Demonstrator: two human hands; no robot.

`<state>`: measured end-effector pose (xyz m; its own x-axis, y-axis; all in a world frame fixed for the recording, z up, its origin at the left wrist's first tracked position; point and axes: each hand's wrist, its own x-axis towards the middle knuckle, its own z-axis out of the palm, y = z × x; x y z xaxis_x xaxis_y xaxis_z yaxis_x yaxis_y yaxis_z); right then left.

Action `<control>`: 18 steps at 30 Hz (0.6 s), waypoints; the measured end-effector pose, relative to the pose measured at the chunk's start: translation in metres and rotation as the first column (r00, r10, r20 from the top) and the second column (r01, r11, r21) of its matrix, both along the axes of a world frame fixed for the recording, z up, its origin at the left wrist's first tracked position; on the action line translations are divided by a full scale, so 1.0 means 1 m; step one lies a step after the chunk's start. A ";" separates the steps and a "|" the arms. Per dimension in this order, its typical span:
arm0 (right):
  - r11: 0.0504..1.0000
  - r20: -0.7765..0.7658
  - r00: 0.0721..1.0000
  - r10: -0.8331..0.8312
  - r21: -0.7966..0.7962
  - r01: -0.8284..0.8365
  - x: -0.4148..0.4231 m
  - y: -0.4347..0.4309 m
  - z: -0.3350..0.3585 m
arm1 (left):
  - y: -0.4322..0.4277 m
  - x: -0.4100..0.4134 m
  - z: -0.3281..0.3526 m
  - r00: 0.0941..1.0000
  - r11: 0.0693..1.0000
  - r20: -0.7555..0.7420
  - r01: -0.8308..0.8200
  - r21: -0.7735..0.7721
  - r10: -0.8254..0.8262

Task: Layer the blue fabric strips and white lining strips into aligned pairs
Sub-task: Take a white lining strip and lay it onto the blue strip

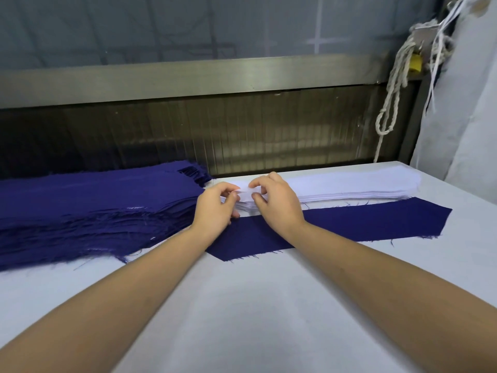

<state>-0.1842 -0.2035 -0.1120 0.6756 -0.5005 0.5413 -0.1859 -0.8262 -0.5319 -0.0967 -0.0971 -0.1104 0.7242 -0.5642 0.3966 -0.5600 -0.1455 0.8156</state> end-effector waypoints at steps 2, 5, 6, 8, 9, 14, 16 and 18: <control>1.000 -0.024 1.000 -0.007 0.005 0.007 0.000 -0.001 0.000 | 0.000 0.000 0.000 1.000 1.000 0.017 -0.003 -0.005 0.003; 0.999 -0.046 0.998 -0.034 0.006 0.034 -0.001 -0.003 0.000 | 0.002 0.000 0.002 1.000 1.000 0.027 0.005 -0.003 -0.005; 0.999 -0.048 0.998 -0.052 0.005 0.052 -0.002 -0.003 0.002 | 0.003 0.000 0.003 1.000 1.000 0.014 0.013 -0.015 -0.013; 0.995 -0.034 0.995 -0.097 0.020 0.097 -0.005 -0.006 0.005 | 0.005 0.000 0.006 0.999 0.998 -0.018 0.027 -0.053 -0.028; 0.993 -0.020 0.993 -0.116 0.032 0.117 -0.007 -0.007 0.008 | 0.005 0.001 0.008 0.999 0.997 -0.036 0.029 -0.074 -0.032; 0.984 -0.003 0.987 -0.159 0.082 0.159 -0.010 -0.009 0.016 | -0.004 -0.005 0.024 0.990 0.986 -0.140 -0.013 -0.168 -0.011; 0.975 -0.022 0.991 -0.136 0.173 0.137 -0.010 -0.008 0.016 | -0.011 -0.009 0.030 0.973 0.964 -0.231 -0.067 -0.258 0.006; 0.960 -0.025 0.994 -0.108 0.256 0.110 -0.009 -0.009 0.016 | -0.018 -0.011 0.035 0.949 0.934 -0.314 -0.144 -0.327 0.036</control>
<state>-0.1935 -0.2120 -0.0962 0.6141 -0.6927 0.3782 -0.2736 -0.6364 -0.7212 -0.1080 -0.1152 -0.0755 0.8797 -0.3602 0.3104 -0.2807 0.1334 0.9505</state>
